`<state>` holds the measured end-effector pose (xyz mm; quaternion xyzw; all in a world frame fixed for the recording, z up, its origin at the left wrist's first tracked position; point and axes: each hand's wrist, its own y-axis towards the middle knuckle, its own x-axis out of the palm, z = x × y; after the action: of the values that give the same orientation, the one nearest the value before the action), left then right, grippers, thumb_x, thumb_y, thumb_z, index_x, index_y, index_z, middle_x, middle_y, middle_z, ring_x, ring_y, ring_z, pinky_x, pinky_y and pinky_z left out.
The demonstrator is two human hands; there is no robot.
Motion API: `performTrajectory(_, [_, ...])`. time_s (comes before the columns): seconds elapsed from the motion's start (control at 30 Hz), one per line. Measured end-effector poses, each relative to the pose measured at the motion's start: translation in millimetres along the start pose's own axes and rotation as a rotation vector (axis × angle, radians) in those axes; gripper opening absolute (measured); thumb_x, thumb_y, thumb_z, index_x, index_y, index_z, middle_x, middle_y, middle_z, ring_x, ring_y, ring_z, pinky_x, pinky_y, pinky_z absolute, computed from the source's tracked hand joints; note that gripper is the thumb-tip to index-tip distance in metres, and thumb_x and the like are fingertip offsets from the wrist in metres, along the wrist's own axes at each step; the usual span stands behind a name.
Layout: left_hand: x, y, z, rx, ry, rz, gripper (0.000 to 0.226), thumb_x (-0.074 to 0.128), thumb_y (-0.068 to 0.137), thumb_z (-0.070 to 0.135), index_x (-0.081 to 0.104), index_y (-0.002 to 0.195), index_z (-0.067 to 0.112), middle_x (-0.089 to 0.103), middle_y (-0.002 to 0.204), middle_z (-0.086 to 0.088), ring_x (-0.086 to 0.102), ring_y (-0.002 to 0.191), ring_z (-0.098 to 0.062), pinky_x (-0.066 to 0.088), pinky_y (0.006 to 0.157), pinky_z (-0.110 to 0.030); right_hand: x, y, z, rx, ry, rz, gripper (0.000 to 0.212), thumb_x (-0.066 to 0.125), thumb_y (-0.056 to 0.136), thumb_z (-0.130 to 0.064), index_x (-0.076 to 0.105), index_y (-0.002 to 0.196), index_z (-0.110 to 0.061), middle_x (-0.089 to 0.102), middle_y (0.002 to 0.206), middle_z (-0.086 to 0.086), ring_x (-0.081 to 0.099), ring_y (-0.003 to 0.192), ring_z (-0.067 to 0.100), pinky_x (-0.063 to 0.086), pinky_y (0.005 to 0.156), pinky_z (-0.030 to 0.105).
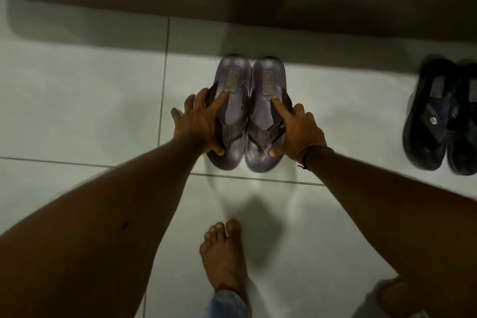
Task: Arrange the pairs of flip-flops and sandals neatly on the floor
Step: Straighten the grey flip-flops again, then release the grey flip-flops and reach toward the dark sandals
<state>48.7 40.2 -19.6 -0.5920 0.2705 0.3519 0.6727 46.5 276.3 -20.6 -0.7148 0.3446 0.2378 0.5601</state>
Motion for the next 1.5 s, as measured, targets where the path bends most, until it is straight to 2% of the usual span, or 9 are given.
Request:
performTrajectory(0.43, [14,-19,2,-0.018,-0.002,-0.012,0.154,0.098,0.045,0.061,-0.004,0.161,0.047,0.005,0.172,-0.008,0.008,0.157,-0.042,0.022,0.117,-0.076,12,-12,6,-0.025,-0.025,-0.016,0.135,0.096,0.063,-0.04,0.007,0.165,-0.038,0.039,0.141,0.016,0.044,0.127,0.038,0.053,0.098,0.053])
performTrajectory(1.0, [12,-13,1,-0.02,0.005,-0.014,0.155,0.1,0.041,0.058,-0.001,0.158,0.05,0.012,0.169,-0.01,0.017,0.153,-0.046,0.031,0.113,-0.076,15,0,12,-0.054,-0.027,-0.018,0.139,0.097,0.059,-0.044,0.004,0.163,-0.043,0.036,0.144,0.015,0.042,0.132,0.039,0.053,0.098,0.054])
performTrajectory(1.1, [9,-15,2,-0.023,-0.003,-0.03,0.163,0.099,0.039,0.061,-0.01,0.159,0.048,0.004,0.172,-0.01,0.012,0.155,-0.048,0.027,0.114,-0.077,14,-4,15,-0.066,0.008,-0.005,0.149,0.099,0.055,-0.046,-0.005,0.162,-0.045,0.039,0.142,0.015,0.045,0.128,0.04,0.053,0.093,0.054])
performTrajectory(1.17, [2,-19,4,-0.064,0.007,-0.029,0.173,0.097,0.033,0.068,-0.021,0.156,0.048,-0.012,0.174,-0.007,-0.003,0.157,-0.05,0.019,0.114,-0.08,8,-13,20,-0.059,0.066,0.02,0.158,0.101,0.048,-0.047,-0.013,0.159,-0.048,0.039,0.142,0.015,0.047,0.127,0.04,0.053,0.091,0.055])
performTrajectory(1.23, [-7,-27,9,-0.098,0.032,-0.03,0.179,0.093,0.028,0.077,-0.03,0.154,0.048,-0.027,0.171,-0.003,-0.017,0.156,-0.049,0.011,0.113,-0.083,-2,-25,31,-0.027,0.106,0.021,0.163,0.101,0.044,-0.051,-0.016,0.158,-0.047,0.036,0.147,0.016,0.045,0.129,0.041,0.053,0.094,0.056])
performTrajectory(1.3, [-17,-36,24,-0.055,0.078,-0.029,0.178,0.09,0.03,0.081,-0.035,0.152,0.045,-0.033,0.169,-0.003,-0.024,0.155,-0.047,0.007,0.115,-0.083,-18,-44,52,0.027,0.109,0.012,0.164,0.101,0.043,-0.054,-0.015,0.159,-0.044,0.032,0.153,0.015,0.042,0.134,0.04,0.052,0.099,0.057])
performTrajectory(1.43, [-30,-46,89,0.105,0.127,-0.025,0.168,0.086,0.043,0.081,-0.031,0.156,0.04,-0.032,0.169,-0.008,-0.022,0.156,-0.046,0.007,0.118,-0.08,-52,-89,126,0.133,0.073,0.012,0.162,0.101,0.045,-0.052,-0.013,0.16,-0.043,0.031,0.154,0.012,0.042,0.133,0.039,0.053,0.099,0.057])
performTrajectory(1.5, [-30,-42,139,0.164,0.159,-0.023,0.163,0.084,0.048,0.081,-0.029,0.157,0.038,-0.032,0.169,-0.01,-0.025,0.155,-0.044,0.005,0.119,-0.078,-69,-108,177,0.19,0.078,0.009,0.162,0.101,0.046,-0.049,-0.014,0.161,-0.044,0.026,0.159,0.011,0.035,0.141,0.041,0.047,0.107,0.059])
